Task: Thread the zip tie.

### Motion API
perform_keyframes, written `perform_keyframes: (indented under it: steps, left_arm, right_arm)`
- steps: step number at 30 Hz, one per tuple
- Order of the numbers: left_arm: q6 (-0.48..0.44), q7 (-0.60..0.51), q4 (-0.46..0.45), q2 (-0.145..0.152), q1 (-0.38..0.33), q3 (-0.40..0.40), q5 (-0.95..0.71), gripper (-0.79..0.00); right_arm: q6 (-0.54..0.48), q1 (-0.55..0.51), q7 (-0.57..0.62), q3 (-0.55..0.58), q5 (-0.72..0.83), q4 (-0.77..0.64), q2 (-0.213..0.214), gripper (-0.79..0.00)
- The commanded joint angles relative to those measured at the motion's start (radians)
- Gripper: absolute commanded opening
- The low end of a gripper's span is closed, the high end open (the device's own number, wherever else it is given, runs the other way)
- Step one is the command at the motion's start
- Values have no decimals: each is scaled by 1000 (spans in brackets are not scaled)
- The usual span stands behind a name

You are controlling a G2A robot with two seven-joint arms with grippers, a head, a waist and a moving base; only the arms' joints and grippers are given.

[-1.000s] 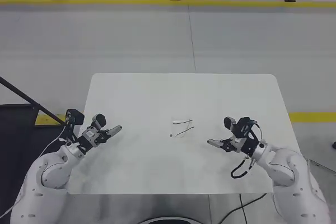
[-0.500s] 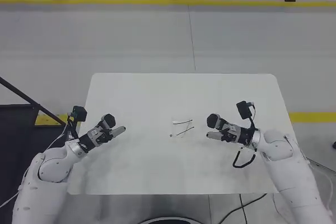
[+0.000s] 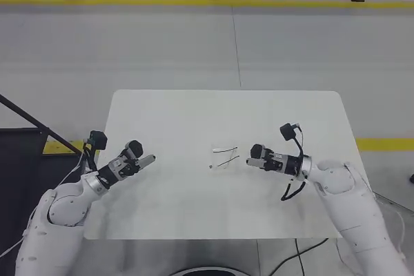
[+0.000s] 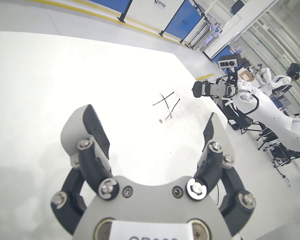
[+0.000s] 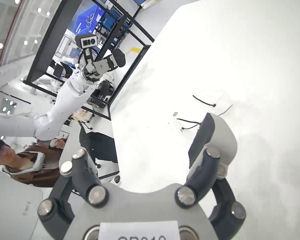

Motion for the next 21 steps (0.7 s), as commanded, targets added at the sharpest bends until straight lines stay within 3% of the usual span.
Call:
perform_keyframes:
  steps: [1,8,12,15,18,21]
  left_arm:
    - [8,1,0,1,0,1,-4,0]
    - [8,1,0,1,0,1,-4,0]
    - [8,1,0,1,0,1,-4,0]
    - [8,1,0,1,0,1,-4,0]
    - [8,1,0,1,0,1,-4,0]
    - [8,1,0,1,0,1,-4,0]
  right_arm:
    - [37,27,49,-11,54,43,-2,0]
    - [113,103,99,-64,105,149,-17,-3]
    - [138,138,98,-100,97,184,-30,-114]
    - [177,166,89,-125,83,217,-39,-99]
    - [197,187,83,-148,74,244,-48,-197]
    - [210,203,82,-165,73,269,-55,-188]
